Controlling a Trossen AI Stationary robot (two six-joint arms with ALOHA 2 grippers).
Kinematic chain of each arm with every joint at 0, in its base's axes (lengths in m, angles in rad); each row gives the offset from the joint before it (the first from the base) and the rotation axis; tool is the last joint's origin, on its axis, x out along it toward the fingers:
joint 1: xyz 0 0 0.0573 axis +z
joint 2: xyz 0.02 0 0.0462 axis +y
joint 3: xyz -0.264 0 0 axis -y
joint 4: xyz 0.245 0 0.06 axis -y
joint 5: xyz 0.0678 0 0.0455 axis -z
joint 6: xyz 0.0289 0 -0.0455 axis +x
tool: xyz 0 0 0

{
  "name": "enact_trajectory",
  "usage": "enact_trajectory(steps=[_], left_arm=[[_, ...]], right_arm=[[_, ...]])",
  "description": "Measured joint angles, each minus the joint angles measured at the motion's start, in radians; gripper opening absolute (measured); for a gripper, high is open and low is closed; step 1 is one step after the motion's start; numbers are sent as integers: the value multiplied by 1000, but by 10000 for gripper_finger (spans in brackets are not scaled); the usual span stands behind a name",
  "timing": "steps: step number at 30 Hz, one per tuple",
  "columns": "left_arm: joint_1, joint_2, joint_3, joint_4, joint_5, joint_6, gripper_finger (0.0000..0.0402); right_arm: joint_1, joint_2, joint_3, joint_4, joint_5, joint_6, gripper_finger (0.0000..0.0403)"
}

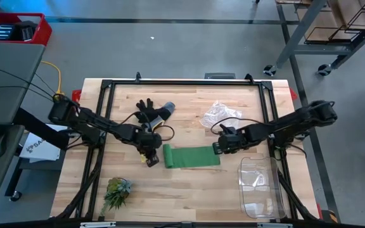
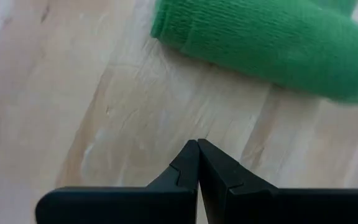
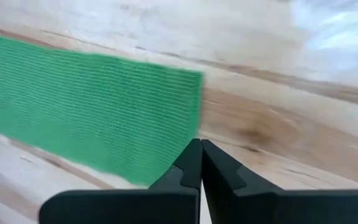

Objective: Roll bandage
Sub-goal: Roll the green bandage

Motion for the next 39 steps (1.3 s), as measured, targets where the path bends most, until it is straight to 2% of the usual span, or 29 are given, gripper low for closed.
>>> enact_trajectory(steps=[10, 20, 27, 33, 39], left_arm=[[6, 31, 1, 16, 17, -437, 0], [10, 58, -3, 133, 60, -810, 0], [-17, 60, -3, 188, 6, -970, 0], [-18, 68, -3, 202, -3, -1041, 0], [-16, 86, -4, 289, -15, -1070, 0]], right_arm=[[2, -187, 2, -296, 76, 26, 0], [2, -212, 2, -313, 102, 27, 0], [2, -212, 2, -314, 105, 21, 0], [2, -212, 2, -314, 105, 19, 0], [2, -211, 2, -314, 106, 0, 0]])
